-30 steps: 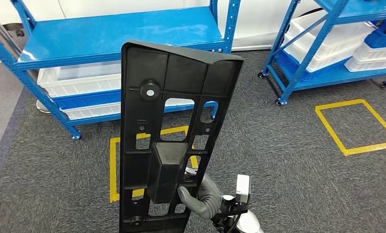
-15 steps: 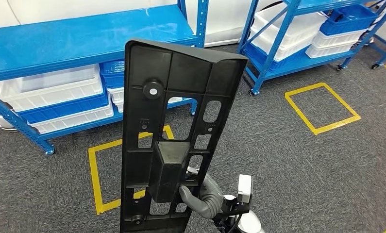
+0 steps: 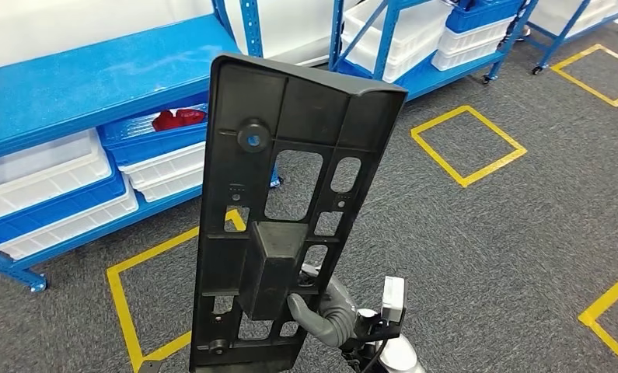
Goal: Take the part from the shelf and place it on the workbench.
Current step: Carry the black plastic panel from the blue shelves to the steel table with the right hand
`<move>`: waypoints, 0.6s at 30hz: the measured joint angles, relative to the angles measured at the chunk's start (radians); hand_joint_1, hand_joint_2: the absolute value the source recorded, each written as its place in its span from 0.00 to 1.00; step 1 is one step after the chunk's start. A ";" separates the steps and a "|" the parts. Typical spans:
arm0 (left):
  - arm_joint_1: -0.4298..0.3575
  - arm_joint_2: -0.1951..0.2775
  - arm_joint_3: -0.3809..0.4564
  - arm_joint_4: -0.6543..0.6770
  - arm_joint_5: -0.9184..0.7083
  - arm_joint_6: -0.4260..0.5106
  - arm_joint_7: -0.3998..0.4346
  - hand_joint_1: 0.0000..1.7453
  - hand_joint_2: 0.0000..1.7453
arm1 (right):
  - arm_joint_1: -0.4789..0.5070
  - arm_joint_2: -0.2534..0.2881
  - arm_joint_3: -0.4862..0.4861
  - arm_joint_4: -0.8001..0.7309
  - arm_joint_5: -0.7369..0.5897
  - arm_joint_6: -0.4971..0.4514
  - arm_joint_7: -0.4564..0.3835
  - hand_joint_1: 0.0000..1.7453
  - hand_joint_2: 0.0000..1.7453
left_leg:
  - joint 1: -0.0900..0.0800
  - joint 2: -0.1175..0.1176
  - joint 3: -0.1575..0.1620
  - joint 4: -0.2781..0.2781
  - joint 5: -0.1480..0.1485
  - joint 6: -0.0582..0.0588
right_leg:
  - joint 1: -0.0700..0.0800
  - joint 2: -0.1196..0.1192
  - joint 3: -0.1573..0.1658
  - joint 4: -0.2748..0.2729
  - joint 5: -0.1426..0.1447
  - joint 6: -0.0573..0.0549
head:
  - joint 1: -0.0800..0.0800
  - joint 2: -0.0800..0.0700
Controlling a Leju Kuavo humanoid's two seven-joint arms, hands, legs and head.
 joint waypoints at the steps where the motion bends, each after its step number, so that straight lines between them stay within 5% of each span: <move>1: 0.004 0.001 0.000 0.000 -0.002 0.001 0.006 0.00 1.00 | 0.003 0.000 0.000 0.002 -0.003 0.001 -0.002 1.00 1.00 | 0.004 -0.017 0.030 -0.068 0.036 -0.002 | -0.002 0.014 -0.001 0.009 -0.005 0.005 | 0.000 0.000; 4: 0.023 0.002 -0.001 0.000 -0.006 0.005 0.048 0.00 1.00 | 0.008 0.001 0.000 0.009 -0.012 0.009 -0.016 1.00 1.00 | 0.011 -0.083 0.082 -0.186 0.063 0.006 | -0.005 0.051 -0.022 0.037 -0.015 0.023 | 0.000 0.000; 7: 0.037 0.003 -0.001 -0.001 -0.008 0.014 0.096 0.00 1.00 | 0.020 0.002 0.000 0.012 -0.015 0.014 -0.025 1.00 1.00 | 0.009 -0.062 0.084 -0.191 0.062 0.027 | -0.008 0.070 -0.036 0.041 -0.012 0.042 | 0.000 0.000; 9: 0.040 0.005 -0.002 -0.002 -0.016 0.020 0.110 0.00 1.00 | 0.024 0.002 0.000 0.013 -0.015 0.014 -0.028 1.00 1.00 | 0.012 -0.037 0.088 -0.198 0.065 0.041 | -0.006 0.018 -0.062 0.094 -0.042 0.052 | 0.001 0.000; 11: 0.045 0.008 -0.004 -0.004 -0.026 0.025 0.117 0.00 1.00 | 0.027 0.002 0.000 0.013 -0.015 0.014 -0.029 1.00 1.00 | 0.007 -0.010 0.090 -0.200 0.063 0.048 | -0.010 -0.042 -0.126 0.219 -0.101 0.061 | 0.002 0.000; 13: 0.051 0.010 -0.005 -0.004 -0.029 0.026 0.120 0.00 1.00 | 0.031 0.002 0.000 0.015 -0.015 0.014 -0.029 1.00 1.00 | 0.002 0.018 0.090 -0.199 0.059 0.049 | -0.015 -0.057 -0.182 0.323 -0.132 0.066 | 0.002 0.000; 15: 0.052 0.010 -0.005 -0.005 -0.029 0.026 0.121 0.00 1.00 | 0.034 0.002 0.000 0.017 -0.015 0.014 -0.029 1.00 1.00 | 0.001 0.044 0.095 -0.199 0.054 0.048 | -0.016 -0.063 -0.168 0.290 -0.093 0.063 | 0.002 0.000; 18: 0.050 0.010 -0.006 -0.005 -0.030 0.027 0.121 0.00 1.00 | 0.034 0.002 0.000 0.018 -0.015 0.014 -0.030 1.00 1.00 | -0.004 0.072 0.109 -0.200 0.044 0.039 | -0.002 -0.117 -0.062 0.090 -0.012 0.041 | 0.002 0.000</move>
